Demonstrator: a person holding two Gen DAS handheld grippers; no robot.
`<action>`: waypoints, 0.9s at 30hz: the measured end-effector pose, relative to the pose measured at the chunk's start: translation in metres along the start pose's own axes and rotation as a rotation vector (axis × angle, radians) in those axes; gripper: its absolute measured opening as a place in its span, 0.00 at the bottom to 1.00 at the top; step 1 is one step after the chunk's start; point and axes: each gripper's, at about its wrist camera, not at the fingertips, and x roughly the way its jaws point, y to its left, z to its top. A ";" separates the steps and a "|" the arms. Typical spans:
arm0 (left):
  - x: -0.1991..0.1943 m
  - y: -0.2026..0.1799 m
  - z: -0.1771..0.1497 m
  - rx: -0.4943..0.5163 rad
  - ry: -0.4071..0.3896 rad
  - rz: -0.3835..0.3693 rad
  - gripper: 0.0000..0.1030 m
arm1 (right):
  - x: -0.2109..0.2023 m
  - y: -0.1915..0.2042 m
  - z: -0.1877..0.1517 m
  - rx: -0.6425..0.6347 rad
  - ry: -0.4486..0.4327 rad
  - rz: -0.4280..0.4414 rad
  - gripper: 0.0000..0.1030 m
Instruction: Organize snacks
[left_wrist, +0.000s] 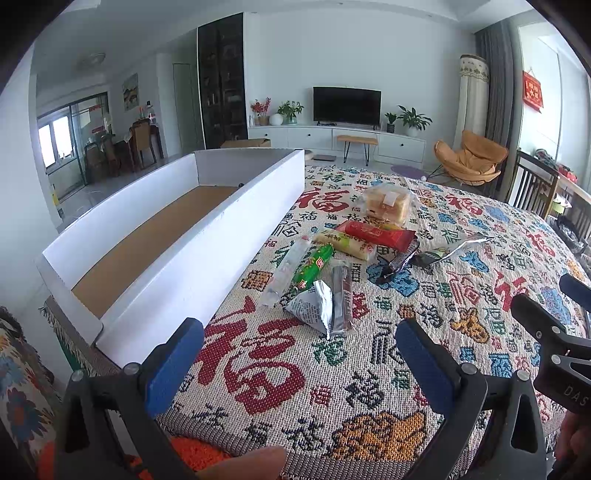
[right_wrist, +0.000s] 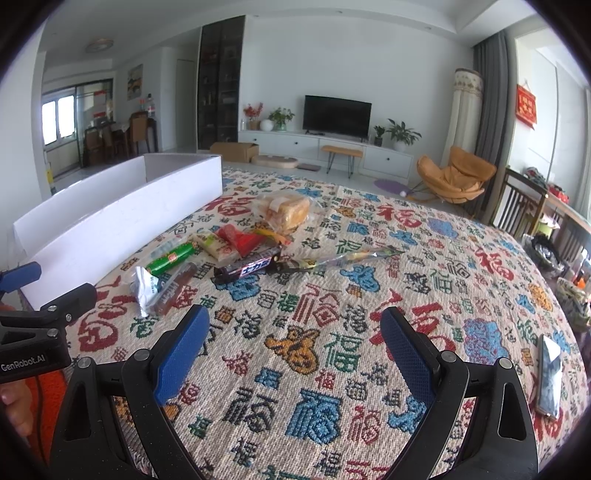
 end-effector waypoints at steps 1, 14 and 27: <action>0.000 0.000 0.001 0.000 0.000 0.000 1.00 | 0.000 0.000 0.000 0.000 0.001 0.000 0.93; 0.000 0.001 0.000 -0.002 0.001 -0.001 1.00 | 0.000 0.001 -0.002 0.002 0.006 0.005 0.93; 0.001 0.002 0.000 -0.003 0.002 -0.002 1.00 | 0.001 0.001 -0.002 0.004 0.008 0.007 0.93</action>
